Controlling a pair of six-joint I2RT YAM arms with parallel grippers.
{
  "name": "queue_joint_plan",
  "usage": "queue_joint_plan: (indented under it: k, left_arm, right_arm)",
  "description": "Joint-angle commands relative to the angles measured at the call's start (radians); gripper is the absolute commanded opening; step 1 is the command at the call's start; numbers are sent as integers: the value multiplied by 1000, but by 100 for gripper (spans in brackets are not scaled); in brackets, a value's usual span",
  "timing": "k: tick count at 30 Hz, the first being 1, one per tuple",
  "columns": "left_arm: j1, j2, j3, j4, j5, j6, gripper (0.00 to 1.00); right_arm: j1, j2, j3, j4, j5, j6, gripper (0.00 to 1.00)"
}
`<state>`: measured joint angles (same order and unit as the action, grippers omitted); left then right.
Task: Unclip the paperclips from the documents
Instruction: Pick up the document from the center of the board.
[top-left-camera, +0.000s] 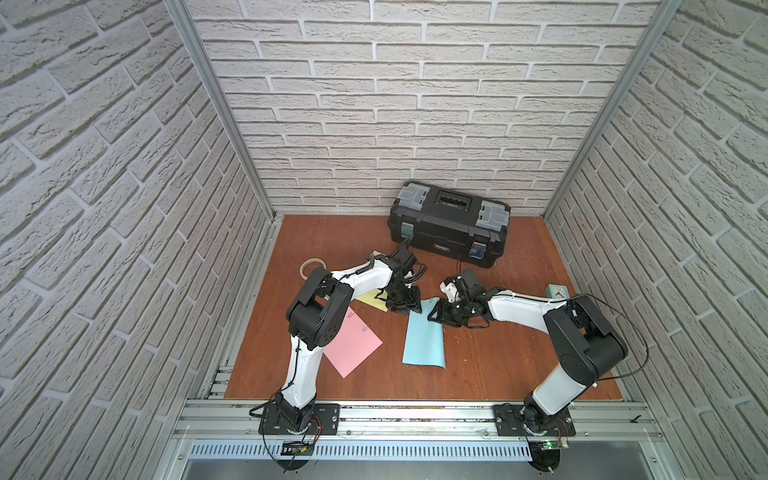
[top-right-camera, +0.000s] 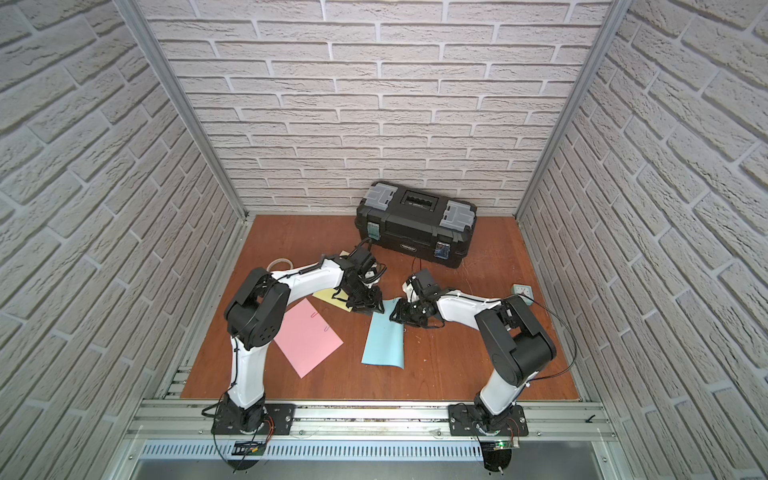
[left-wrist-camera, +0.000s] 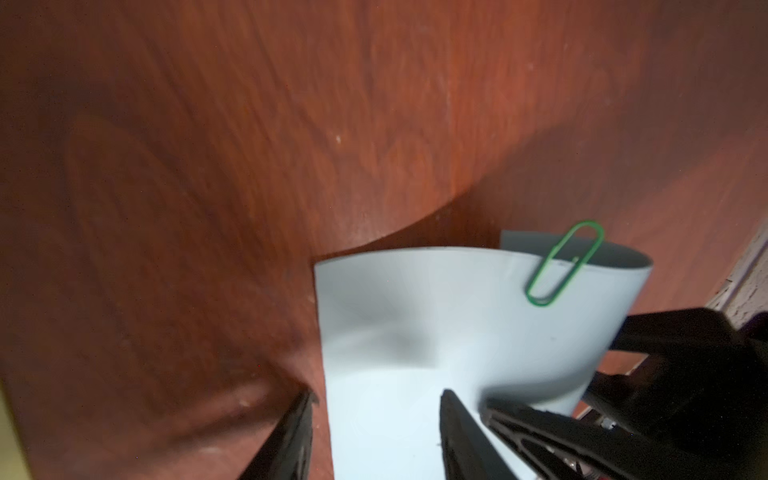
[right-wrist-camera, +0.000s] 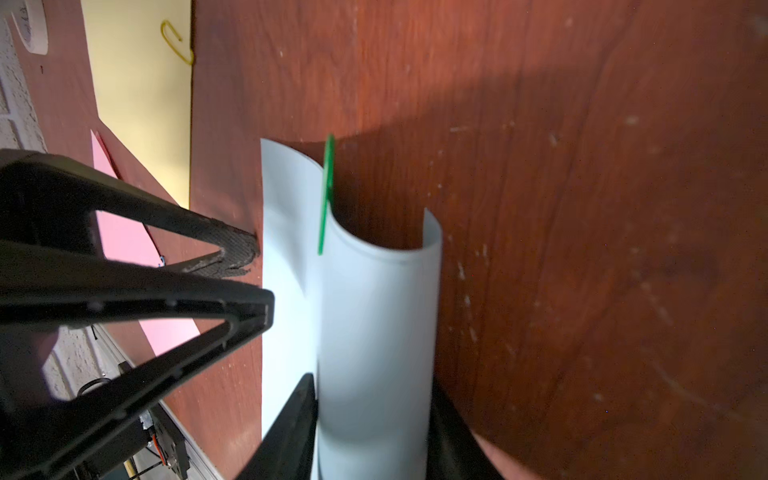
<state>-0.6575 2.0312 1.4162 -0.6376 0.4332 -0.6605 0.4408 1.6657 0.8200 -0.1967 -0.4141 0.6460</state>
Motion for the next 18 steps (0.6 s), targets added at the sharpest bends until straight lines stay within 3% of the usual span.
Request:
queue_joint_plan:
  k: [1,9,12,15,18]
  left_arm:
    - [41,-109,-64,85,20,-43,51]
    - [128,-253,-215,402,150,-106,57]
    - [153,-282,-272,560,227,-145,63]
    - [174,-309,-331,742,304,-184,76]
    - [182,-319,-354,858,382,-201,77]
  right_arm:
    - [-12,-61,-17,-3,-1,-23,39]
    - [-83,-177,-2,23,-146,-80,38]
    - [-102,-215,11,25,-205,-98,38]
    - [-118,-247,19,37,-254,-95,38]
    - [-132,-264,21,77,-307,-65,38]
